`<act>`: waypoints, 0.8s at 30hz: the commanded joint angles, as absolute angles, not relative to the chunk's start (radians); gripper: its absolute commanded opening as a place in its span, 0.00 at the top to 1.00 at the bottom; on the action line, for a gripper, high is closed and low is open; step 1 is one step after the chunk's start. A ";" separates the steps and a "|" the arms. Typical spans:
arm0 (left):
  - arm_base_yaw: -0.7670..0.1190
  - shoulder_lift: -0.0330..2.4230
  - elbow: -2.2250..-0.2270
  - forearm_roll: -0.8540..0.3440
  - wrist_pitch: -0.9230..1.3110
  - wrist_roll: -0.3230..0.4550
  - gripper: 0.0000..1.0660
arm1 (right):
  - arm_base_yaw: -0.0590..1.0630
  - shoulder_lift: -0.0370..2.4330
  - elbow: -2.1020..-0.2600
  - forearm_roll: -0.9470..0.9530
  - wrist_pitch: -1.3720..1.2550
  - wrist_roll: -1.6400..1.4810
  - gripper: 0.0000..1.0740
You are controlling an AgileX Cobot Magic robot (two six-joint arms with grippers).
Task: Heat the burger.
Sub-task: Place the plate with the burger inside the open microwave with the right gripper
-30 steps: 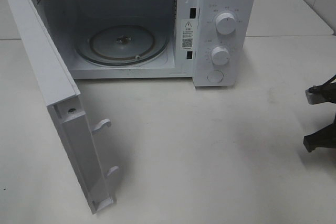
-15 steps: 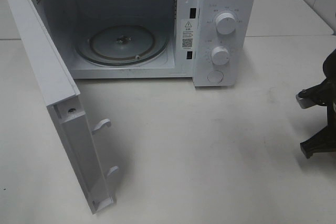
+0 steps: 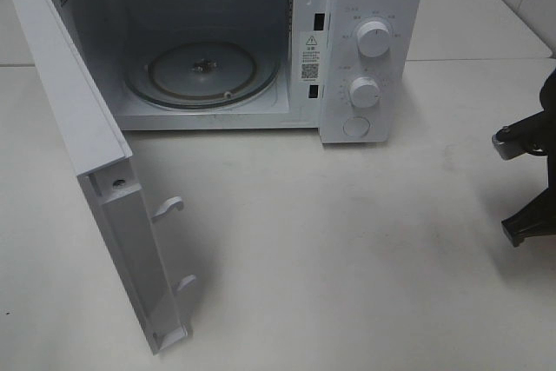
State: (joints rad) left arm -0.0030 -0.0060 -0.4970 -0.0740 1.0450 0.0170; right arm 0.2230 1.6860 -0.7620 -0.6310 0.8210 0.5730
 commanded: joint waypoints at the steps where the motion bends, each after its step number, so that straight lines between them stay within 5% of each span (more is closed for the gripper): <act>1: 0.002 -0.030 -0.495 -0.082 1.036 0.020 0.08 | 0.247 1.667 -0.758 -0.679 0.884 0.566 1.00; 24: 0.002 -0.030 -0.495 -0.082 1.036 0.020 0.08 | 0.528 1.665 -0.758 -0.706 1.015 0.525 1.00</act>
